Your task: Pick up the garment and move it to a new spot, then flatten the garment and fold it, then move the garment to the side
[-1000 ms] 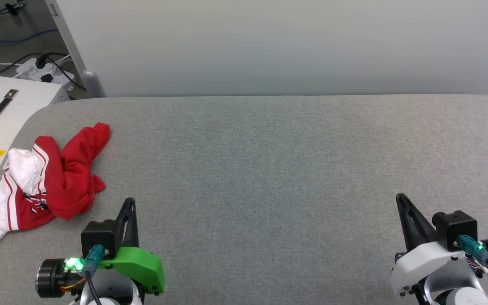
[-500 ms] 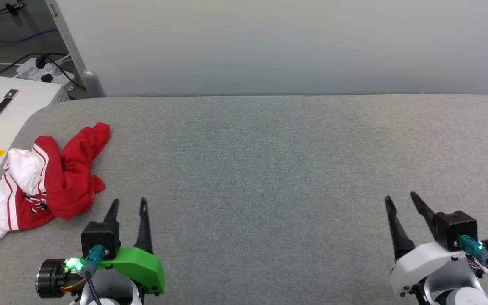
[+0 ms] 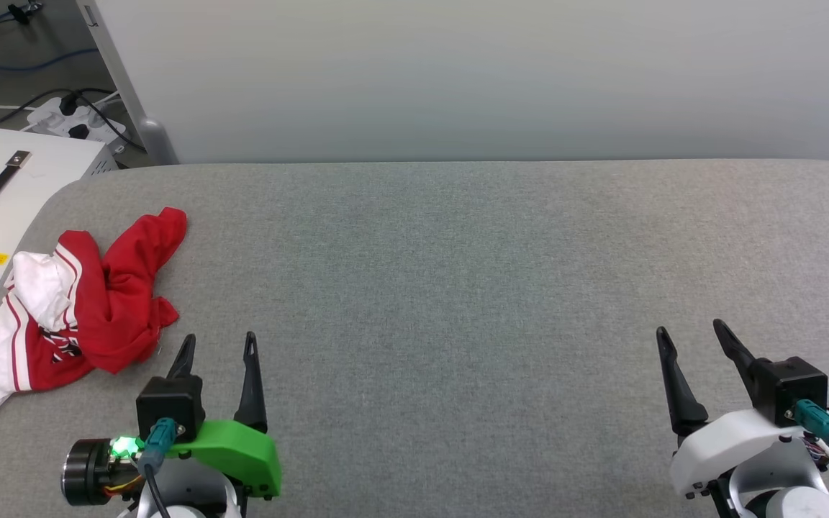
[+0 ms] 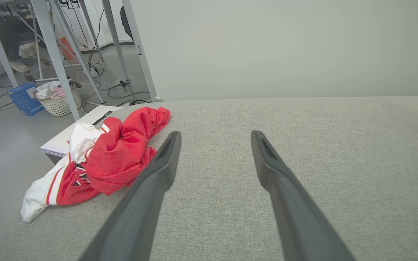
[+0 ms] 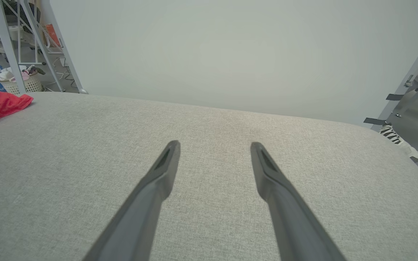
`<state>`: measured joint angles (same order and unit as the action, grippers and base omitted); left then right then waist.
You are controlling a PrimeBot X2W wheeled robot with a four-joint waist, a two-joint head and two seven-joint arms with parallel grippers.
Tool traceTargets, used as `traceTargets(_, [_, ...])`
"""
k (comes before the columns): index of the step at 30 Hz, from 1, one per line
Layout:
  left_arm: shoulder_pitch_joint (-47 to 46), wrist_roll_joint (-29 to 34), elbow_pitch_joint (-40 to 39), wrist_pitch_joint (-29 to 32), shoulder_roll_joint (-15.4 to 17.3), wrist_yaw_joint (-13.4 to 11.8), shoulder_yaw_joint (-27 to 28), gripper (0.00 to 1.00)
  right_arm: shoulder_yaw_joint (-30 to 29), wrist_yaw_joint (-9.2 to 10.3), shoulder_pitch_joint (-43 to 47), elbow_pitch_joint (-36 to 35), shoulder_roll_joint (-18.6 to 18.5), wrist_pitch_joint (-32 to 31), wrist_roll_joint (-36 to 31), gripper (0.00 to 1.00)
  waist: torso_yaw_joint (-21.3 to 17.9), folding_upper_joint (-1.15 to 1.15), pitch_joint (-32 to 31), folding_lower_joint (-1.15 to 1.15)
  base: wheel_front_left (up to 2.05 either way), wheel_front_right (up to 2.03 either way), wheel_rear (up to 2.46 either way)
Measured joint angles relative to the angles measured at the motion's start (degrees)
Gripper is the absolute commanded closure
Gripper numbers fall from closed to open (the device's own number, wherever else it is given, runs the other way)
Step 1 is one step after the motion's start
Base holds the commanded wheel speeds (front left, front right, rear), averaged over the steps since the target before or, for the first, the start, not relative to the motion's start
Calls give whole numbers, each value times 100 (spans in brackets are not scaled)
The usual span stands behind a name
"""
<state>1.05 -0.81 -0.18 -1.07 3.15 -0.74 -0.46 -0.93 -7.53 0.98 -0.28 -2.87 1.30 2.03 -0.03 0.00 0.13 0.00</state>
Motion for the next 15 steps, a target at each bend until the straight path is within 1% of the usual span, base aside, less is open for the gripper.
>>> traceTargets(15, [-1, -126, -32, -187, 1, -29, -65, 0, -57, 0, 15, -133, 1, 157, 254, 0, 7, 0, 7, 0, 0, 0, 0])
